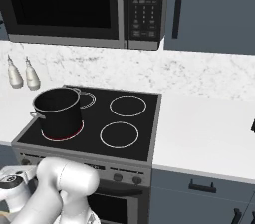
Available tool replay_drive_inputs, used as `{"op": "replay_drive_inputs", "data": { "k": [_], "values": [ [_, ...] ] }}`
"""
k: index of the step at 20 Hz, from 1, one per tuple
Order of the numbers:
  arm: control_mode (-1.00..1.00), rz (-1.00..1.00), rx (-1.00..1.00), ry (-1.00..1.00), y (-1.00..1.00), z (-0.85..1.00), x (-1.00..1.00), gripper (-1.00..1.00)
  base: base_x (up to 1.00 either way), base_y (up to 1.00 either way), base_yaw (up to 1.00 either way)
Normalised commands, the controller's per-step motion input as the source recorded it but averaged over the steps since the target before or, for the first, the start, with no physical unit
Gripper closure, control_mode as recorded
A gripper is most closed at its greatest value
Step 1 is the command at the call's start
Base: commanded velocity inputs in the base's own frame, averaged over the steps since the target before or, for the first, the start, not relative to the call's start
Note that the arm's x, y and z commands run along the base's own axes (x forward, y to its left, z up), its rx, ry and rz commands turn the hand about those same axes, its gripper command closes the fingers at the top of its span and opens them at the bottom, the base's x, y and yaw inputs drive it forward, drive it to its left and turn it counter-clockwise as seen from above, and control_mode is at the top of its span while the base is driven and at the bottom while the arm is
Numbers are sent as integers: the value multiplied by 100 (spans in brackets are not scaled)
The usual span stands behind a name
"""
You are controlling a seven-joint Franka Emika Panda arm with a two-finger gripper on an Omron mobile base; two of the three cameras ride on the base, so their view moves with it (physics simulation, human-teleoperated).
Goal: Turn off the front left burner of the stove.
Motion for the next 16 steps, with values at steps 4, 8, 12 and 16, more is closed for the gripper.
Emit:
{"op": "replay_drive_inputs", "data": {
  "k": [4, 8, 12, 16],
  "values": [
    [-100, -4, 33, 0, 0, 0, 0, 100, 0, 0, 0],
    [-100, -4, 33, 0, 0, 0, 0, 100, 0, 0, 0],
    [-100, -4, 32, 0, 0, 0, 0, 100, 0, 0, 0],
    [-100, -3, 20, 0, 0, -1, 0, 100, 0, 0, 0]
  ]
}}
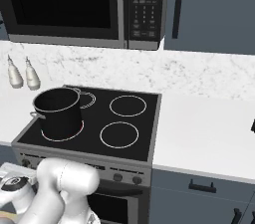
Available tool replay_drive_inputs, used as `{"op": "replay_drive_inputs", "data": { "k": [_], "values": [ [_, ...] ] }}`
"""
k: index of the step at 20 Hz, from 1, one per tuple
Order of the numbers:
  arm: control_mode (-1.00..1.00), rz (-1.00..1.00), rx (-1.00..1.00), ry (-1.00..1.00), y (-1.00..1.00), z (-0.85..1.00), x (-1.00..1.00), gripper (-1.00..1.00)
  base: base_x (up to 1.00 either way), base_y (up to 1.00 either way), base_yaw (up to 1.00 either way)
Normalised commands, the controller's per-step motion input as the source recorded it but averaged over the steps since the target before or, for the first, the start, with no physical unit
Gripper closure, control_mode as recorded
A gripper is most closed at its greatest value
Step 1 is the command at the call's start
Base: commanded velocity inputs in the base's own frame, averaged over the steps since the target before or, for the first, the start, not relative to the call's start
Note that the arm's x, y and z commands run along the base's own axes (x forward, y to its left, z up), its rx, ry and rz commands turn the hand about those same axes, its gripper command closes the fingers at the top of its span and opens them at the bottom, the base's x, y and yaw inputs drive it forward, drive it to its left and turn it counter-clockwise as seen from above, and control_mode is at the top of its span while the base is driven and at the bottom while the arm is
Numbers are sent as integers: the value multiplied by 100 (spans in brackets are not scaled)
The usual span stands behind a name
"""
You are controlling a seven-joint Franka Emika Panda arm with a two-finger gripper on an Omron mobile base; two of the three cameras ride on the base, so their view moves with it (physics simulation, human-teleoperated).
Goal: Turn off the front left burner of the stove.
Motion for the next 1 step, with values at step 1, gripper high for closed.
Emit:
{"op": "replay_drive_inputs", "data": {
  "k": [1],
  "values": [
    [-100, -2, 15, 0, 0, -4, 0, 100, 0, 0, 0]
  ]
}}
